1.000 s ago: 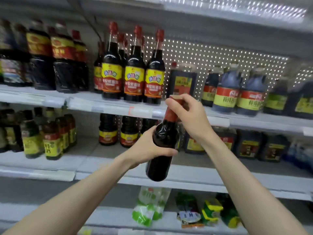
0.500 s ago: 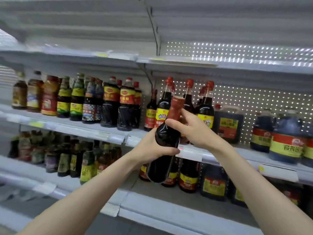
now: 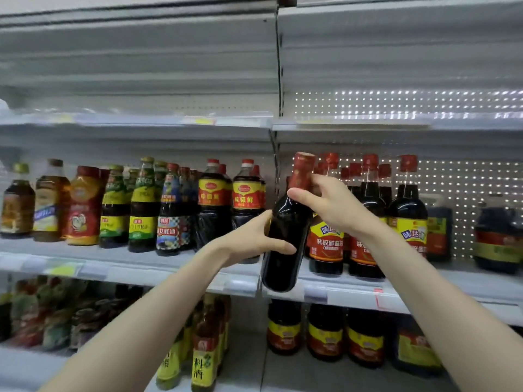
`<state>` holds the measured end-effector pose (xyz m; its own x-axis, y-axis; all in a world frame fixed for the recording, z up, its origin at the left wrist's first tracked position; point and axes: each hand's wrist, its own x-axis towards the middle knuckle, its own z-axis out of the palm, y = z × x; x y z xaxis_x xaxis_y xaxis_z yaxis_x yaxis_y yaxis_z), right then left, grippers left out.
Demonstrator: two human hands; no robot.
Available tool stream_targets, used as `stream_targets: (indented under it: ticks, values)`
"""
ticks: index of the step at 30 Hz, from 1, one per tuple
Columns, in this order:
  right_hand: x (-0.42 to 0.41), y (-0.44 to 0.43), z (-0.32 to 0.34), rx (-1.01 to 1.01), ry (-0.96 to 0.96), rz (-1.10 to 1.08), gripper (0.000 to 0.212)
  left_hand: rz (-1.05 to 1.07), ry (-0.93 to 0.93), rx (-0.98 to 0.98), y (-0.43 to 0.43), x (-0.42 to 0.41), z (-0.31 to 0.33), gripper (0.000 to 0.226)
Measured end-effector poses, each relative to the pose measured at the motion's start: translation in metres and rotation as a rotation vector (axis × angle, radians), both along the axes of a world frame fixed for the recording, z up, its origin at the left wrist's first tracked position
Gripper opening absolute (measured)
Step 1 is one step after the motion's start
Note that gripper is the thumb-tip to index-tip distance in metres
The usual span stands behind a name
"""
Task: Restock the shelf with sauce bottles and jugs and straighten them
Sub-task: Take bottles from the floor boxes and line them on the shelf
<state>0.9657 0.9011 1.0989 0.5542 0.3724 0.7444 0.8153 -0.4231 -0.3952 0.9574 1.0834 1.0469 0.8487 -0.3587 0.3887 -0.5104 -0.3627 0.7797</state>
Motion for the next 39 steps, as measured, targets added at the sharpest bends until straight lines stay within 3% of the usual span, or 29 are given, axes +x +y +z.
stream_targets:
  ticks: [5,12,16,23,35,39]
  values:
    - [0.034,0.024,0.009,0.003,0.035,-0.045,0.017,-0.015,-0.017,-0.086,0.031,0.045,-0.008,0.055]
    - [0.08,0.038,0.008,0.062,0.062,-0.12,0.029,-0.055,-0.016,-0.186,0.03,0.097,-0.013,0.057]
    - [0.095,0.042,0.005,0.068,0.088,-0.146,0.015,-0.09,0.022,-0.243,0.026,0.118,-0.02,0.044]
    - [0.117,0.043,0.005,0.057,0.159,-0.209,0.011,-0.097,0.073,-0.239,0.023,0.14,-0.026,0.032]
    - [0.137,0.051,0.004,-0.038,0.266,-0.378,0.041,0.052,-0.009,-0.192,0.015,0.153,-0.031,0.027]
    - [0.124,0.052,-0.01,0.056,0.331,-0.284,0.049,0.098,-0.052,-0.157,0.015,0.156,-0.039,0.048]
